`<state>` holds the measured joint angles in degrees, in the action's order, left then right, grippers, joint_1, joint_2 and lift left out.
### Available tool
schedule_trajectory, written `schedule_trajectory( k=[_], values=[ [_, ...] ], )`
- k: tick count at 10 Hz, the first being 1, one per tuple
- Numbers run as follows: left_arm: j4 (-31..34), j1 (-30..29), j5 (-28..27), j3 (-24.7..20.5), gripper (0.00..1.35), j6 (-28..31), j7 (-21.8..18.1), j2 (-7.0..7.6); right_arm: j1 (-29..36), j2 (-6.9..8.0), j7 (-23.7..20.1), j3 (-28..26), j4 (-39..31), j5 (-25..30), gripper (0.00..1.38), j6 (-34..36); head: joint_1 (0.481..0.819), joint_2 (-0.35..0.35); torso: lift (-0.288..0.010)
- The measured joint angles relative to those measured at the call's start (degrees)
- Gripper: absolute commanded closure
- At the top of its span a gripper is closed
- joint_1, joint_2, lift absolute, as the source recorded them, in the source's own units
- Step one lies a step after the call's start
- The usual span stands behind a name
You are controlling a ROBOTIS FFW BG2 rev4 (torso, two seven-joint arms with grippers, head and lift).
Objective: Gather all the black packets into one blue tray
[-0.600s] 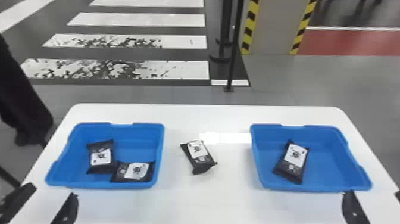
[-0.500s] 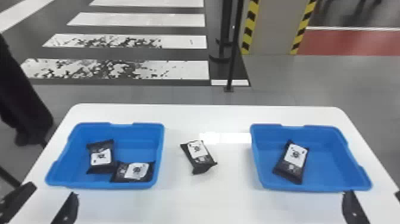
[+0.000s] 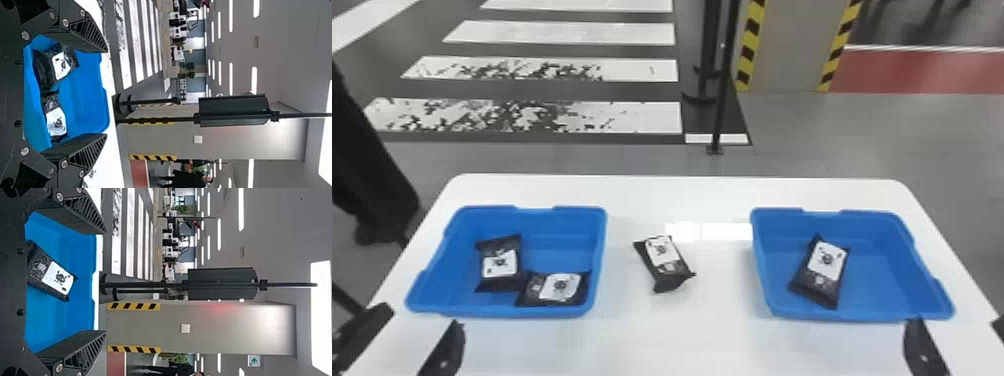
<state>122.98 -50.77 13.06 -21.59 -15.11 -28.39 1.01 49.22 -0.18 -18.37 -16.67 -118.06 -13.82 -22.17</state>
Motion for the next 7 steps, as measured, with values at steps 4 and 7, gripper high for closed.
schedule_trajectory(
  k=[4, 7],
  values=[
    [0.0, 4.0, -6.1, 1.6, 0.29, 6.6, -0.4, 2.16, -0.2, 0.0, 0.0, 0.7, 0.3, -0.4, 0.12, 0.1, 0.695, -0.03, -0.11],
    [-1.3, 10.5, -12.7, 4.6, 0.29, 12.0, -3.4, 3.98, -0.2, 0.0, 0.0, 0.7, 0.3, -0.7, 0.12, 0.1, 0.695, -0.081, -0.11]
  ],
)
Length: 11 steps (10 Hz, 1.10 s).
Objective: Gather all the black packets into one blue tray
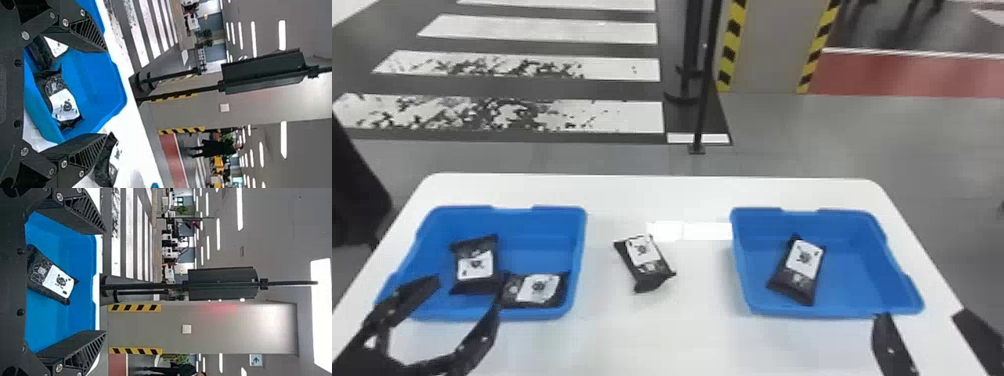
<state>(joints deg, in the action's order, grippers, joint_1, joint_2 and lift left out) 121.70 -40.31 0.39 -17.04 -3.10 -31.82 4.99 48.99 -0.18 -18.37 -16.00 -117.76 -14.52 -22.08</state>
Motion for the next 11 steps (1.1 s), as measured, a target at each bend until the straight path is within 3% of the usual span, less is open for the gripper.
schedule_trajectory(
  k=[2, 4, 6, 11],
  values=[
    [-4.5, 5.6, -2.7, 2.7, 0.27, 2.4, -2.1, 0.6, 0.0, 0.0, 0.0, 0.0, 0.1, -0.3, 0.12, 0.0, 0.695, -0.109, -0.11],
    [-10.5, 11.9, -1.7, 9.9, 0.24, 3.8, -2.6, 3.24, 0.1, 0.0, 0.0, 0.0, 0.1, -0.5, 0.12, 0.0, 0.695, -0.17, -0.11],
    [-16.1, 18.6, -0.8, 16.0, 0.24, 4.9, -2.8, 4.71, 0.1, 0.0, 0.0, 0.0, 0.1, -0.7, 0.12, 0.0, 0.695, -0.25, -0.11],
    [-31.4, 33.3, -2.2, 26.1, 0.17, 8.8, -2.2, 5.0, 0.0, 0.0, 0.0, 0.1, 0.4, -1.1, 0.12, 0.0, 0.695, -0.322, -0.11]
  ],
)
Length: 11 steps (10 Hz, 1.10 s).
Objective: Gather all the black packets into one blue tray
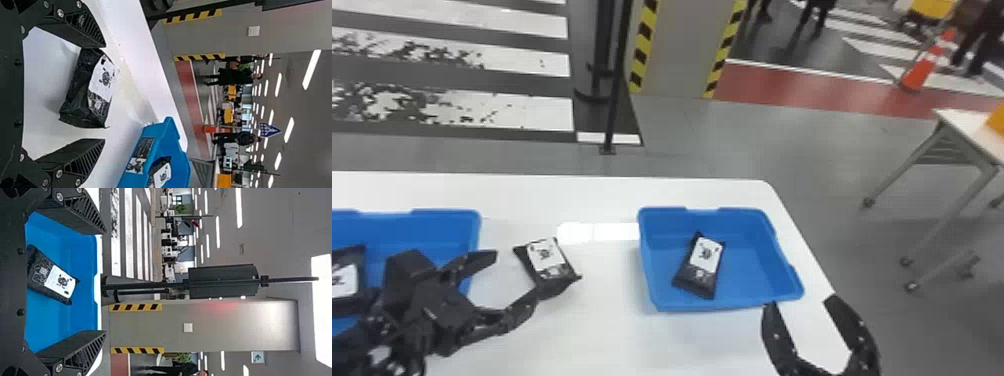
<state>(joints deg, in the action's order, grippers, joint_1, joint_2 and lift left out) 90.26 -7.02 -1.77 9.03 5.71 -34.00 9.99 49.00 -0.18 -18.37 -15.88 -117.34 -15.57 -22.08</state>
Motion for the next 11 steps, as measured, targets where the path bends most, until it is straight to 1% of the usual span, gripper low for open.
schedule_trajectory(
  k=[2, 4, 6, 7, 8, 10, 11],
  values=[
    [-6.6, 5.8, -1.6, 3.3, 0.16, 1.4, 0.4, -0.3, 0.1, 0.0, 0.0, 0.0, 0.1, -0.1, 0.12, 0.0, 0.695, -0.329, -0.11],
    [-12.8, 11.7, -1.7, 8.4, 0.15, 0.7, 1.0, -0.44, 0.0, 0.0, 0.0, 0.0, 0.3, -0.2, 0.12, 0.1, 0.695, -0.35, -0.11],
    [-15.5, 14.6, -2.0, 12.0, 0.16, 2.7, 1.4, -0.68, 0.0, 0.0, 0.0, 0.2, 0.5, -0.7, 0.12, 0.3, 0.695, -0.35, -0.11],
    [-15.7, 14.9, -2.7, 12.8, 0.17, 3.4, 1.7, -0.79, 0.0, 0.0, 0.0, 0.2, 0.5, -0.9, 0.12, 0.4, 0.695, -0.35, -0.11],
    [-15.7, 15.0, -3.7, 12.9, 0.2, 4.0, 2.1, -0.91, 0.0, 0.0, 0.0, 0.2, 0.6, -1.0, 0.12, 0.4, 0.695, -0.35, -0.11],
    [-15.8, 15.3, -6.4, 12.7, 0.42, 7.0, 2.9, -1.19, 0.1, 0.0, 0.0, 0.2, 0.6, -1.1, 0.12, 0.5, 0.695, -0.35, -0.11],
    [-16.2, 15.6, -7.5, 12.3, 0.68, 9.2, 3.4, -1.5, 0.1, 0.0, 0.0, 0.2, 0.6, -1.1, 0.12, 0.6, 0.695, -0.35, -0.11]
  ],
)
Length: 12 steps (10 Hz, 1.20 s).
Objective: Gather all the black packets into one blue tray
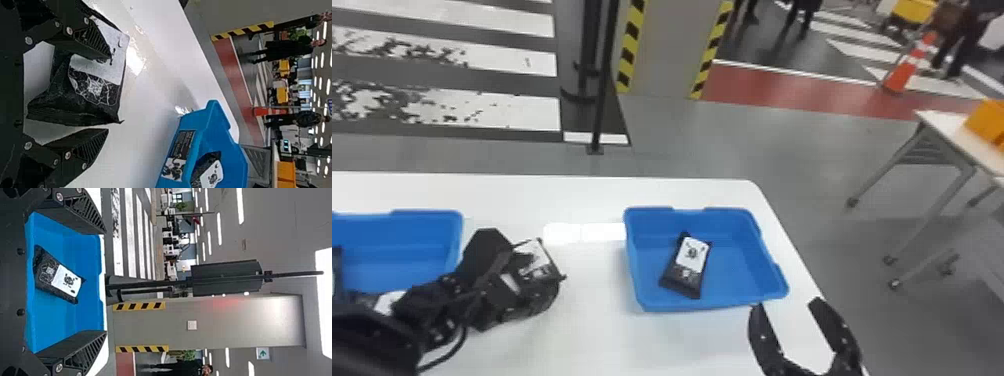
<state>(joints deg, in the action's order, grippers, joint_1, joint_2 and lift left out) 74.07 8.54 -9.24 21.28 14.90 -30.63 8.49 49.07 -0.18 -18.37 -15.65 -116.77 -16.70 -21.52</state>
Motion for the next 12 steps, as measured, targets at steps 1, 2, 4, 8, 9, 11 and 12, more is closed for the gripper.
schedule_trajectory(
  k=[1, 2, 4, 8, 9, 11, 12],
  values=[
    [-0.5, 0.4, -0.7, -0.3, 0.97, 2.1, 0.2, -0.28, 0.0, 0.0, 0.0, 0.0, 0.1, 0.0, 0.12, 0.1, 0.695, -0.35, -0.11],
    [-0.9, 0.6, -1.1, -0.3, 1.22, 3.2, 0.6, -0.45, 0.0, 0.0, 0.0, 0.0, 0.1, -0.1, 0.12, 0.1, 0.695, -0.35, -0.11],
    [-1.2, 0.3, -2.1, -0.2, 1.21, 2.0, 1.4, -0.7, 0.1, 0.0, 0.0, 0.0, 0.1, -0.3, 0.12, 0.1, 0.695, -0.35, -0.11],
    [4.8, -1.4, 0.9, -1.4, 1.21, -7.6, 1.4, -0.37, 0.4, 0.0, 0.0, 0.0, 0.0, -0.6, 0.12, 0.3, 0.695, -0.35, -0.11],
    [8.6, -2.5, 0.8, -2.7, 1.21, -8.0, 1.4, -0.3, 0.4, 0.0, 0.0, 0.0, 0.0, -0.6, 0.12, 0.3, 0.695, -0.35, -0.11],
    [19.8, -7.7, -2.9, -8.5, 1.21, -7.4, 0.5, 0.14, 0.4, 0.0, 0.0, 0.2, -0.1, -0.6, 0.12, 0.6, 0.695, -0.336, -0.11],
    [26.1, -11.9, -4.1, -13.1, 1.2, -6.6, 0.4, 0.3, 0.4, 0.0, 0.0, 0.2, -0.2, -0.6, 0.13, 0.7, 0.695, -0.311, -0.11]
  ],
)
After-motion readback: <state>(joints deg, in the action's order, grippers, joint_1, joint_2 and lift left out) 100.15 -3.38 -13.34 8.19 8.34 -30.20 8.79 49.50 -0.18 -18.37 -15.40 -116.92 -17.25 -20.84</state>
